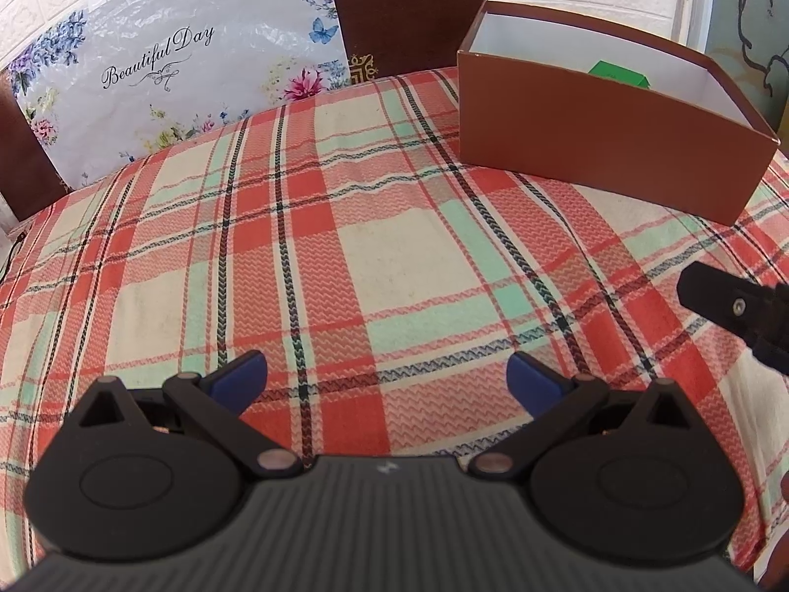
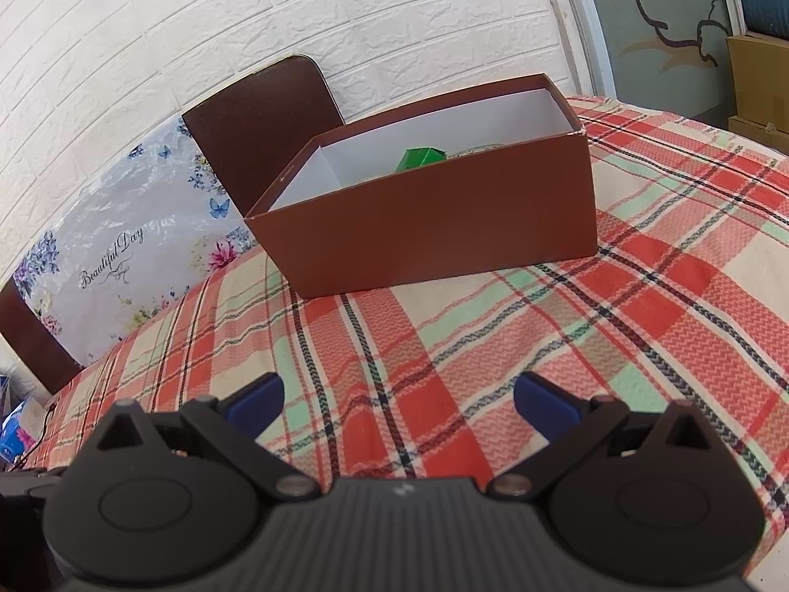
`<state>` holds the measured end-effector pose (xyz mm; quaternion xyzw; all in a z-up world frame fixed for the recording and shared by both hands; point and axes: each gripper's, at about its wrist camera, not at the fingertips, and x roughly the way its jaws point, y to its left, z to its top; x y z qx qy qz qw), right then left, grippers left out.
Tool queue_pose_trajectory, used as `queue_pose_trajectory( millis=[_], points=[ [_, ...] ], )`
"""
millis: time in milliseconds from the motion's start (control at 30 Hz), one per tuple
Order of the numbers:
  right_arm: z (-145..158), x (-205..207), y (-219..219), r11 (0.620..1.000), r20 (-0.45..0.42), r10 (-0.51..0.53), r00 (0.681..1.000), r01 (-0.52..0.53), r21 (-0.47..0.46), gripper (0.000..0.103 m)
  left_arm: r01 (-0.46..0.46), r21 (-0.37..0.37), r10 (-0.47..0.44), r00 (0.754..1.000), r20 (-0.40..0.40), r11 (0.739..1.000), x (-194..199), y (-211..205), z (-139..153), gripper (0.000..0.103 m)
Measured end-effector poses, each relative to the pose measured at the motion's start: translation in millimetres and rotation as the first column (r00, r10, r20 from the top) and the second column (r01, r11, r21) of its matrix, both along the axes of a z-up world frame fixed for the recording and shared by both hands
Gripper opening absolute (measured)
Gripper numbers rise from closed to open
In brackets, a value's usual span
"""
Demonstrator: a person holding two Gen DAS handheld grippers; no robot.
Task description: Organize objects
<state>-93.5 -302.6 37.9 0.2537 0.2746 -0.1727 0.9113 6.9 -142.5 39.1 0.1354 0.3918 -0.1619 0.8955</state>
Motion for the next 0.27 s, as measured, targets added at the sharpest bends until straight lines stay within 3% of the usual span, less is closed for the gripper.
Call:
queue_pose_trajectory(
  millis=[267],
  points=[
    [2.3, -0.9, 0.4, 1.0, 0.005, 0.005, 1.0, -0.005, -0.018, 0.103, 0.033, -0.036, -0.032, 0.999, 0.025, 0.999, -3.4, 3.9, 7.9, 0.103]
  ],
)
